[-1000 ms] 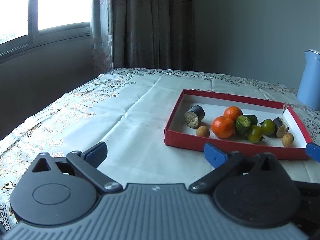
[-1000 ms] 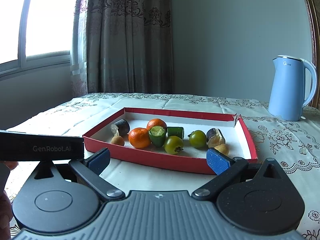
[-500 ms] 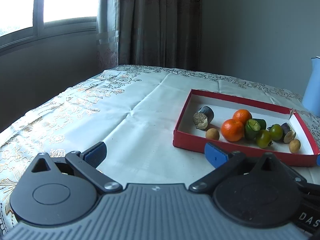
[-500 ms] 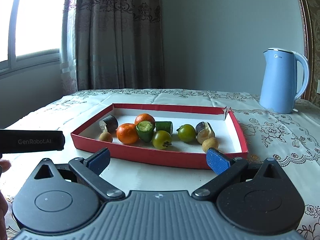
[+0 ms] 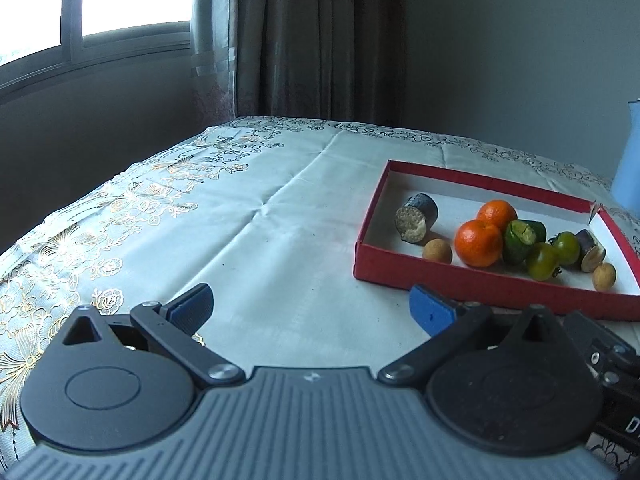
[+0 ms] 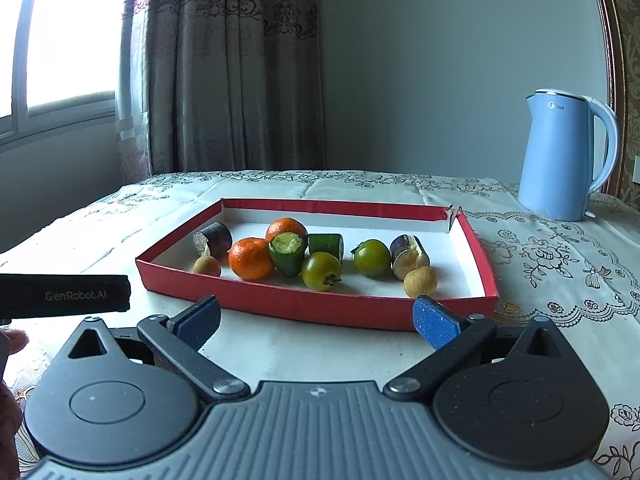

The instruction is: Organize fruits

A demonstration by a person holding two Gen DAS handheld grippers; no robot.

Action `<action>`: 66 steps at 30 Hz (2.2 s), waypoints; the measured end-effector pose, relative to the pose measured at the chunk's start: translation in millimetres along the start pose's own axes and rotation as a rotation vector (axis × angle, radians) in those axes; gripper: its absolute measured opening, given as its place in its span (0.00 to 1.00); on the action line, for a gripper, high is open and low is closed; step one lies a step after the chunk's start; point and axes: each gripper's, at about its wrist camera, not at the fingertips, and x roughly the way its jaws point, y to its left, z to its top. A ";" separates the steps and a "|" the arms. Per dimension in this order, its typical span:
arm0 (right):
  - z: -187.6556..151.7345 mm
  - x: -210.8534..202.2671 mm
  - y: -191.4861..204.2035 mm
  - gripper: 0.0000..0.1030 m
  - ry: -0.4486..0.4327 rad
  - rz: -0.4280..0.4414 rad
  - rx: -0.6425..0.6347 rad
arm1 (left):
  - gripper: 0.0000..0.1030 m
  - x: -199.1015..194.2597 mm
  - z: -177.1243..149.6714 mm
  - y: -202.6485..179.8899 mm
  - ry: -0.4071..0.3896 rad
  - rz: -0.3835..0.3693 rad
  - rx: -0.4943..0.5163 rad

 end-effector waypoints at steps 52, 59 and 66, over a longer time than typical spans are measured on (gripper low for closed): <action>-0.3 2.6 -4.0 1.00 0.001 -0.001 0.024 | 1.00 10.0 -7.6 -5.9 0.021 -0.002 0.029; -0.5 2.4 -4.0 1.00 0.001 -0.001 0.022 | 1.00 10.7 -7.6 -6.6 0.026 0.002 0.030; -0.5 2.2 -4.1 1.00 -0.002 -0.001 0.023 | 1.00 10.3 -7.7 -8.0 0.022 -0.004 0.041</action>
